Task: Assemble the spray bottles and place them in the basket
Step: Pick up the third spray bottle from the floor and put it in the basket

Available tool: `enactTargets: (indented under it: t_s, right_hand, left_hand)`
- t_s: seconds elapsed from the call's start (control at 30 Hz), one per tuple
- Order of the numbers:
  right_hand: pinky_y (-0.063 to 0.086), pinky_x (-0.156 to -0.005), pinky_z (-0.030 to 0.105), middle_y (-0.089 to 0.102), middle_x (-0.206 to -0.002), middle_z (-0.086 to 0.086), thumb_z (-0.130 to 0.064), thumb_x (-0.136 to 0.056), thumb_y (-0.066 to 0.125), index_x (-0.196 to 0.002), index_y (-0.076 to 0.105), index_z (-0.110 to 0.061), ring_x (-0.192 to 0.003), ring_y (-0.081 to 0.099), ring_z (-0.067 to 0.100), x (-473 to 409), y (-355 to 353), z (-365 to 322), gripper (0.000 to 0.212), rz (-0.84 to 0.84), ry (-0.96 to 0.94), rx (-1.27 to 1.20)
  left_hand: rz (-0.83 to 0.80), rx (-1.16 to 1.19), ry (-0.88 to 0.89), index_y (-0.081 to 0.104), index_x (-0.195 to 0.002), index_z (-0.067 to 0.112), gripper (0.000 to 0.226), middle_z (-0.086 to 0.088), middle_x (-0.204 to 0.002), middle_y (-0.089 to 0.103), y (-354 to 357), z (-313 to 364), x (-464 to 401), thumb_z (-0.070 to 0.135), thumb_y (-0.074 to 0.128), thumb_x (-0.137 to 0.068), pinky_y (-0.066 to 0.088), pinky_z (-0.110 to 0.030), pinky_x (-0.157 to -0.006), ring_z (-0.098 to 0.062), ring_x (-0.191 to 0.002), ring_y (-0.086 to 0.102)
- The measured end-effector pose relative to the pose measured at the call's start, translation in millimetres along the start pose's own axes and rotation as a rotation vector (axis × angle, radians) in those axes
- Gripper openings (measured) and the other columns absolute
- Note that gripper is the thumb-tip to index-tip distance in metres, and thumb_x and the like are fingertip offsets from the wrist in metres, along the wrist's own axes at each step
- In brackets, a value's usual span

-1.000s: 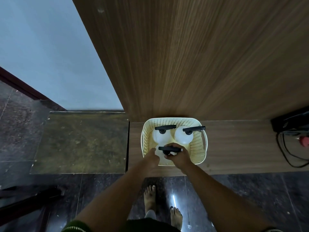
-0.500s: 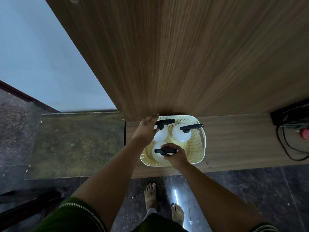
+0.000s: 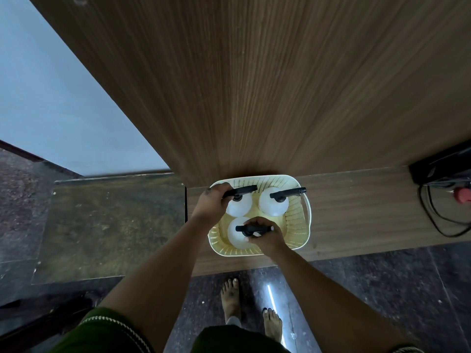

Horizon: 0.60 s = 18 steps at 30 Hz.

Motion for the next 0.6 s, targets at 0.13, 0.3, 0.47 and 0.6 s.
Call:
enactTargets:
  t_s: [0.13,0.3,0.47,0.6]
  right_hand:
    - [0.054,-0.082,0.031,0.069,-0.090,0.003,0.015,-0.061,0.075,-0.082,0.067,-0.015,-0.084,0.062,0.008,-1.5,-0.2,6.9,0.037,0.002,0.033,-0.036]
    - [0.056,-0.075,0.034,0.070,-0.091,0.008,0.018,-0.062,0.068,-0.086,0.068,-0.006,-0.090,0.062,0.017,-5.8,5.5,4.4,0.034,-0.005,0.015,0.012]
    - [0.050,-0.072,0.025,0.065,-0.099,0.004,0.027,-0.063,0.059,-0.107,0.069,-0.009,-0.097,0.060,0.016,-4.9,-4.4,14.3,0.058,0.019,0.130,-0.018]
    - [0.048,-0.075,0.019,0.062,-0.087,-0.005,0.019,-0.065,0.067,-0.112,0.067,-0.015,-0.080,0.057,0.014,0.9,-22.3,8.9,0.058,-0.027,0.087,0.136]
  left_hand:
    - [-0.018,0.020,-0.043,0.061,-0.095,0.010,0.008,-0.007,-0.089,0.067,1.7,-1.1,1.2,0.014,0.055,-0.091,0.034,-0.025,-0.064,-0.026,-0.082,0.061]
    - [-0.107,0.007,-0.042,0.060,-0.102,0.016,0.015,0.001,-0.104,0.070,7.7,5.1,-9.2,0.015,0.049,-0.092,0.045,-0.028,-0.070,-0.021,-0.089,0.063]
    - [-0.146,-0.071,-0.077,0.054,-0.112,0.013,0.021,-0.011,-0.113,0.065,10.4,2.2,-11.0,0.020,0.052,-0.093,0.050,-0.038,-0.083,-0.030,-0.104,0.060]
    - [-0.164,-0.106,-0.082,0.051,-0.118,0.012,0.028,-0.014,-0.117,0.062,10.2,0.1,-10.2,0.024,0.054,-0.092,0.050,-0.041,-0.085,-0.034,-0.108,0.058]
Point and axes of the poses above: each hand's wrist, its own x-axis away from the middle knuckle, its own y-axis out of the palm, z = x × y, the point moved 8 cm from there along -x, towards the middle knuckle
